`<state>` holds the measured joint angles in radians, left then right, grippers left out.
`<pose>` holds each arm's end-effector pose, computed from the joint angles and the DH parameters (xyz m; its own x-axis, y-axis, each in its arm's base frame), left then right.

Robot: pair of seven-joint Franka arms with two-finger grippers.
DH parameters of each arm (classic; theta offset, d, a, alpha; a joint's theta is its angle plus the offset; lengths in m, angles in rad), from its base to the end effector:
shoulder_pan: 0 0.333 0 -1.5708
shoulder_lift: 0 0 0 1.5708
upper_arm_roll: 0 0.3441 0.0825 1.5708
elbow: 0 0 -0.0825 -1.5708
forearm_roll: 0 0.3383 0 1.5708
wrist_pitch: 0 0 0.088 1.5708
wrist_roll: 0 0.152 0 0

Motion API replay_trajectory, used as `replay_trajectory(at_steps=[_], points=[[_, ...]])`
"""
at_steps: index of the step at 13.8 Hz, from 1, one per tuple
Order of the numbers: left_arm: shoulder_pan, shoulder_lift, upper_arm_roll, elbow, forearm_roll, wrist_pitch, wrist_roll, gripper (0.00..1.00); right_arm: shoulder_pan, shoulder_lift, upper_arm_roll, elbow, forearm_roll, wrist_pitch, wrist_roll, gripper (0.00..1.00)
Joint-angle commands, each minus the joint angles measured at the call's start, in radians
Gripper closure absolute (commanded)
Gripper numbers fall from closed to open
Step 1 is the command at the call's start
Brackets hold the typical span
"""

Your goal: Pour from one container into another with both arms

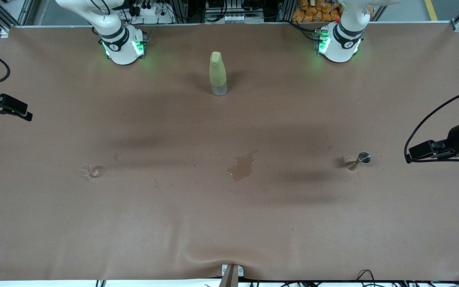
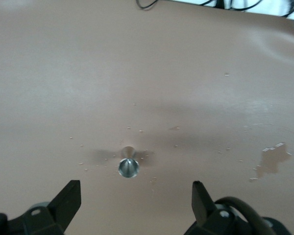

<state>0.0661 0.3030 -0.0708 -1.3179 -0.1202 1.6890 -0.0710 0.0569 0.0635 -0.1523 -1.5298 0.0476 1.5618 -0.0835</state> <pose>0.6214 -0.0130 0.5584 0.9948 0.0843 0.0574 0.0752 -0.9866 0.1451 0.5258 -0.0403 0.5918 0.9996 -0.0115 -0.0275 -0.0126 -0.9991 -0.0404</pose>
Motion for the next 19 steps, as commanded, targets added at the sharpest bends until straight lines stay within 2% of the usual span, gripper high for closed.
replay_trajectory(at_steps=[1, 3, 5, 7, 9, 19], points=[[0.049, -0.096, -0.059, -0.102, 0.024, 0.018, -0.012, 0.0, 0.017, 0.001, -0.006, 0.004, 0.011, -0.003, 0.019, 0.0], [0.058, -0.155, -0.064, -0.196, 0.024, 0.084, -0.012, 0.0, 0.017, 0.001, -0.004, 0.004, 0.011, 0.0, 0.019, 0.0], [0.064, -0.22, -0.075, -0.329, 0.025, 0.205, -0.012, 0.0, 0.017, 0.001, -0.004, 0.004, 0.012, 0.001, 0.019, 0.0], [0.061, -0.22, -0.079, -0.348, 0.048, 0.216, -0.004, 0.0, 0.015, 0.002, -0.006, 0.004, 0.012, 0.001, 0.013, 0.0], [0.058, -0.22, -0.113, -0.391, 0.156, 0.219, 0.0, 0.0, 0.015, 0.002, -0.004, 0.004, 0.012, 0.001, 0.013, 0.0], [0.067, -0.228, -0.126, -0.356, 0.154, 0.209, 0.014, 0.0, 0.017, 0.002, -0.004, 0.004, 0.012, 0.003, 0.011, 0.0]])
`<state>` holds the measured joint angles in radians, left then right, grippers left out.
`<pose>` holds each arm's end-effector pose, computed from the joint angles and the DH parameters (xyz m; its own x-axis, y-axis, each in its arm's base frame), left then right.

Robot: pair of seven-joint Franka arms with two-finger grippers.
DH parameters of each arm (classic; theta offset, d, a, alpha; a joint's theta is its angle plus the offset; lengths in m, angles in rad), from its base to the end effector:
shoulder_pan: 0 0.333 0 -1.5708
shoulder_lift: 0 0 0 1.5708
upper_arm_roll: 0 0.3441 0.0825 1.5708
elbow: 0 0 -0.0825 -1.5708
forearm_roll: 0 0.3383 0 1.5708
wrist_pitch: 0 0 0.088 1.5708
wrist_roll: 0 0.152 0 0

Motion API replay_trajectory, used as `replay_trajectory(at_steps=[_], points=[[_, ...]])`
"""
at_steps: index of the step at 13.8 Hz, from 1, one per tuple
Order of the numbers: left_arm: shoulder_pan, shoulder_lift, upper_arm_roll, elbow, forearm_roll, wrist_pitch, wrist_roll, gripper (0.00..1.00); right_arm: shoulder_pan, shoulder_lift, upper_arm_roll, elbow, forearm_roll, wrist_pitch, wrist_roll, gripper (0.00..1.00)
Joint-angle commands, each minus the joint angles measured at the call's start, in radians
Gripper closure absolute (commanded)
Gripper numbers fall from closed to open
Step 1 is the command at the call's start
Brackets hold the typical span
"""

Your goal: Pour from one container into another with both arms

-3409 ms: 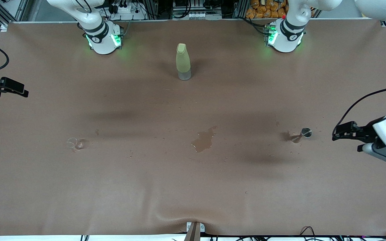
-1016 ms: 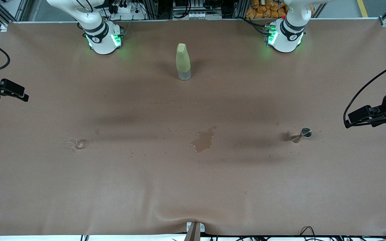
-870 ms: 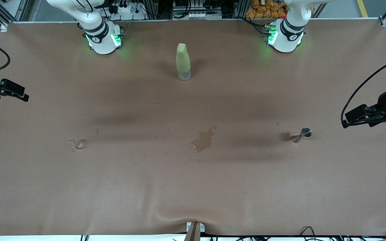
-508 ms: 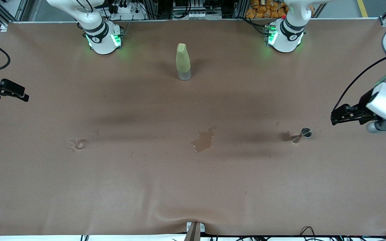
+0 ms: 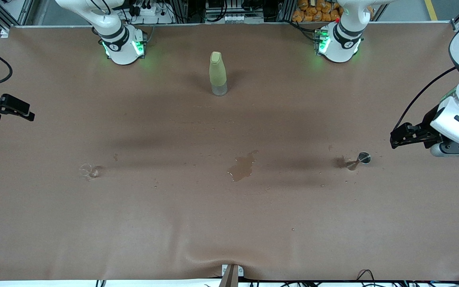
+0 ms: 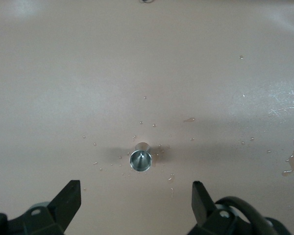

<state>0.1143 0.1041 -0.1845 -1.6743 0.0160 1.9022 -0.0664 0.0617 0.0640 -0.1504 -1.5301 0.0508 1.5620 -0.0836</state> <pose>0.5706 -0.0338 0.5386 0.9922 -0.0051 0.1248 -0.0066 -0.9999 0.0117 0.5262 -0.0364 0.5915 0.9996 -0.0047 -0.0278 -0.0059 -0.9990 -0.0437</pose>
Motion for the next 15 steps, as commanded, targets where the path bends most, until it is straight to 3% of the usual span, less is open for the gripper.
replay_trajectory(at_steps=[1, 15], points=[[0.016, -0.026, -0.012, 0.028, 0.018, -0.018, 0.005, 0.0, 0.012, 0.002, -0.006, 0.004, 0.009, 0.001, 0.011, 0.0], [0.013, -0.004, -0.024, 0.059, 0.035, -0.043, -0.009, 0.0, 0.012, 0.002, -0.006, 0.005, 0.014, 0.003, 0.015, 0.0]])
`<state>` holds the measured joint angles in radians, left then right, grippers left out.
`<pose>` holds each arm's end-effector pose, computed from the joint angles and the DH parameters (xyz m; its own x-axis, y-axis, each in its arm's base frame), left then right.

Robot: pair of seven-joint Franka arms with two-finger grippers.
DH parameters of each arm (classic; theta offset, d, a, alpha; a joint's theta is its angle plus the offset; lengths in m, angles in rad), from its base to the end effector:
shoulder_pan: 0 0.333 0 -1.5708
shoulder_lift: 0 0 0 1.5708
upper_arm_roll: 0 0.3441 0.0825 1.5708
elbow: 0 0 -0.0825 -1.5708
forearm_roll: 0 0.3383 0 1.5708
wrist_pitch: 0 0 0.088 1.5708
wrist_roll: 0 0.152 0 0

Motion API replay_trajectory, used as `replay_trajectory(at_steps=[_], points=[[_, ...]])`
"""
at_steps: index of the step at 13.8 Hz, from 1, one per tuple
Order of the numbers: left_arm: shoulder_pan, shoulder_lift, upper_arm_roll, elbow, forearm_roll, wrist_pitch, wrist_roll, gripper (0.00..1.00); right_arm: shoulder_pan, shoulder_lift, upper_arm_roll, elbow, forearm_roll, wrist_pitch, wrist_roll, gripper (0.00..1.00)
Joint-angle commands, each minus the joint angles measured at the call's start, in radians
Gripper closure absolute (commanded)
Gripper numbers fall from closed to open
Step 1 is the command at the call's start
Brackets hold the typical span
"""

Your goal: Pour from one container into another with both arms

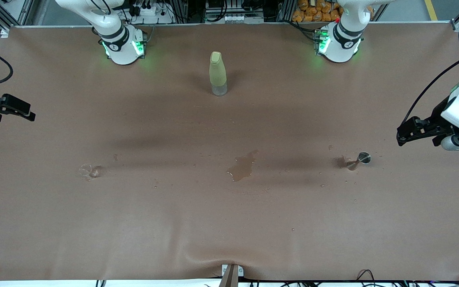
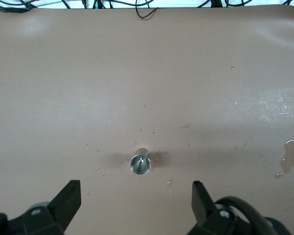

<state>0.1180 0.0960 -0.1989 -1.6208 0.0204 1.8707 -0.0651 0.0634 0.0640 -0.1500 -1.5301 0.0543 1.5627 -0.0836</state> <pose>0.5704 -0.0389 0.5643 0.9878 -0.0170 0.1549 -0.0186 -0.9998 0.0088 0.5264 -0.0347 0.5915 0.9996 -0.0026 -0.0268 -0.0039 -0.9989 -0.0471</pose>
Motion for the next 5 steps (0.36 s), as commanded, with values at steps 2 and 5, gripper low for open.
replay_trajectory(at_steps=[2, 5], points=[[0.009, 0.004, -0.01, 0.006, 0.03, -0.012, -0.01, 0.0, 0.01, 0.002, -0.006, 0.005, 0.01, 0.003, 0.015, 0.0], [0.012, 0.007, -0.01, 0.006, 0.03, -0.012, -0.012, 0.0, 0.01, 0.004, -0.006, 0.005, 0.01, 0.003, 0.013, 0.0]])
